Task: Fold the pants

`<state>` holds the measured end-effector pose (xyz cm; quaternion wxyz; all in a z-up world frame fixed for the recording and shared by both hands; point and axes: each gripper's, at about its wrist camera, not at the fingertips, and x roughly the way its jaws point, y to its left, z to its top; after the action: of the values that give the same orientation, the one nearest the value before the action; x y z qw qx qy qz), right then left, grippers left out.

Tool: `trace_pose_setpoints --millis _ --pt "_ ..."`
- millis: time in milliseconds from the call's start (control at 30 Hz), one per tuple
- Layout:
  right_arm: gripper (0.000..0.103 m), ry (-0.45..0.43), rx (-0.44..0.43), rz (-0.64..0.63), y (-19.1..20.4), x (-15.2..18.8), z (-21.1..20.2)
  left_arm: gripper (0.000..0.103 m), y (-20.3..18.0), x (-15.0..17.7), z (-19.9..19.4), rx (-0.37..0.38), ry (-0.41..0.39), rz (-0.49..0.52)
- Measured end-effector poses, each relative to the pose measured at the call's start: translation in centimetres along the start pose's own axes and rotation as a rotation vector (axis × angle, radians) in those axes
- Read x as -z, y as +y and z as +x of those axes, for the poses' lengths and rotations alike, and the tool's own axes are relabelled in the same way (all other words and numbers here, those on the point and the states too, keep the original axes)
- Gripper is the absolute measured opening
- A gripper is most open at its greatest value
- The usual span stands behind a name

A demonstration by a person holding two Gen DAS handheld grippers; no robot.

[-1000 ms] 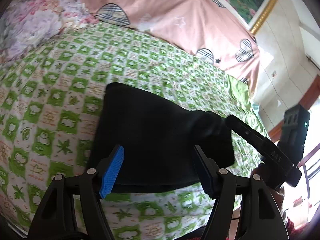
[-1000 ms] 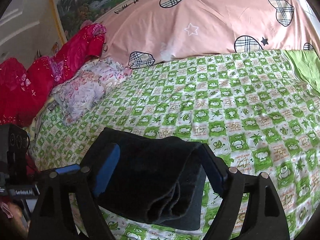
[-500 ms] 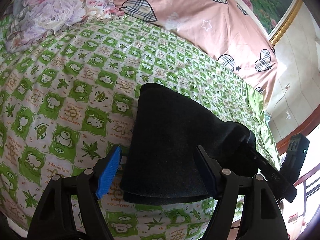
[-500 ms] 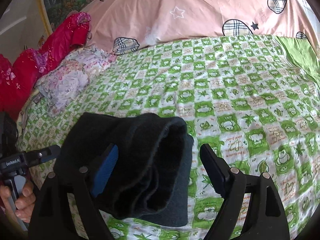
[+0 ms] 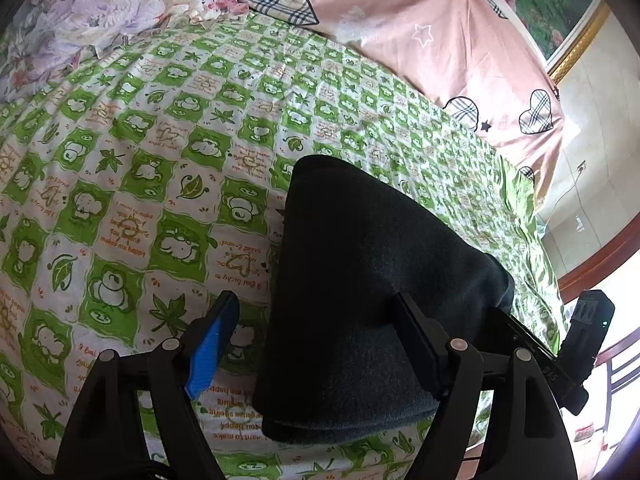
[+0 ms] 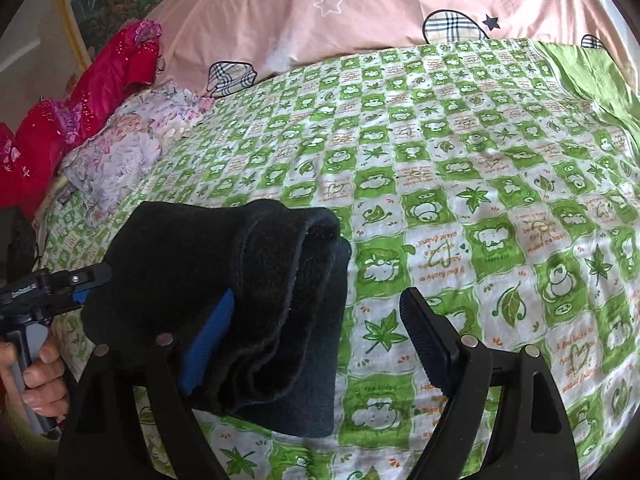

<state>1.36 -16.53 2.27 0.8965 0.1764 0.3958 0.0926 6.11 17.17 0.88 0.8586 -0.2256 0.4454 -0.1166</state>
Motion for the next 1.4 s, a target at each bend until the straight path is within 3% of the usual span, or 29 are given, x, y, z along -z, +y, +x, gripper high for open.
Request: trace_pose_setpoints --millis 567,667,800,900,1033,1200,1400 --pt "0.080 0.074 -0.210 0.171 -2.1 0.8 1.9 0.080 0.6 0.0 2.9 0.024 0.057 -0.023" --pt "0.075 0.101 -0.261 0.202 -2.2 1.1 2.5 0.078 0.9 -0.1 3.1 0.034 0.067 -0.034" --pt "0.065 0.108 -0.276 0.189 -1.5 1.3 2.5 0.062 0.5 0.1 3.3 0.049 0.074 -0.025" --pt "0.057 0.099 -0.267 0.146 -0.6 1.0 1.9 0.056 -0.4 0.2 3.1 0.030 0.060 0.009" --pt "0.053 0.084 -0.255 0.104 0.3 0.6 1.3 0.043 -1.2 0.1 2.2 0.036 0.041 0.018" --pt "0.050 0.056 -0.267 0.079 1.1 0.0 0.4 0.035 -1.9 0.4 0.3 0.030 0.008 0.052" --pt "0.049 0.025 -0.299 0.020 3.0 -2.2 0.0 0.033 -2.9 0.2 -2.6 0.003 -0.067 0.091"
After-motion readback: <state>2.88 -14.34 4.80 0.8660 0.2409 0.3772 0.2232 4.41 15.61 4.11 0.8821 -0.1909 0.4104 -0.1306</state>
